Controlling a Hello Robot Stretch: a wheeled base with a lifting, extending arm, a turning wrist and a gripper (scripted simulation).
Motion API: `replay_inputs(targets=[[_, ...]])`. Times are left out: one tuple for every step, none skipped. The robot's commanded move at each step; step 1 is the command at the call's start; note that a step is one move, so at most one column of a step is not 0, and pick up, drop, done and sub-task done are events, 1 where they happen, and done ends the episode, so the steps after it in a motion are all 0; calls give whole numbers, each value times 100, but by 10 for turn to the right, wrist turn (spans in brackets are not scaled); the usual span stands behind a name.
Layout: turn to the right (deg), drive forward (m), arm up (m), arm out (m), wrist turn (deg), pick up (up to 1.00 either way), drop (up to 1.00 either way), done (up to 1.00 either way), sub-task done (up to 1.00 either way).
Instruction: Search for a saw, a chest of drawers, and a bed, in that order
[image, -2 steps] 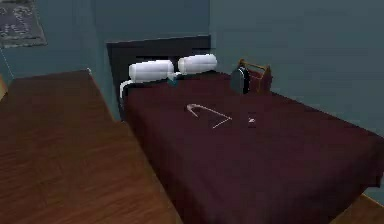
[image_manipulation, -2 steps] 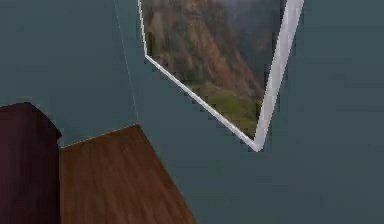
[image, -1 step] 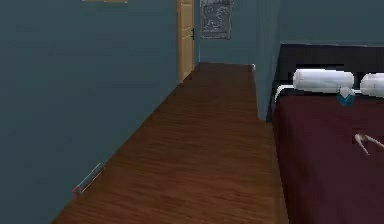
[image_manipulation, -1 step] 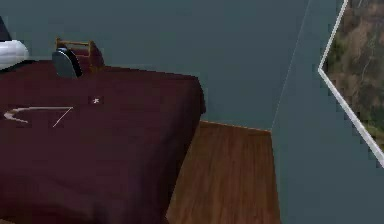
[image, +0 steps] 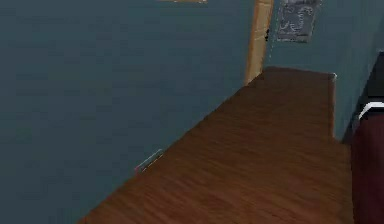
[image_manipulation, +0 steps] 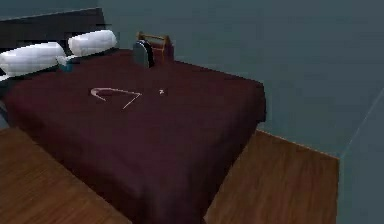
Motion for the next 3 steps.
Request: replay_inputs(targets=[[0,35,0,0,0,0,0,0,0],[300,0,0,0,0,0,0,0,0],[0,45,0,0,0,0,0,0,0]])
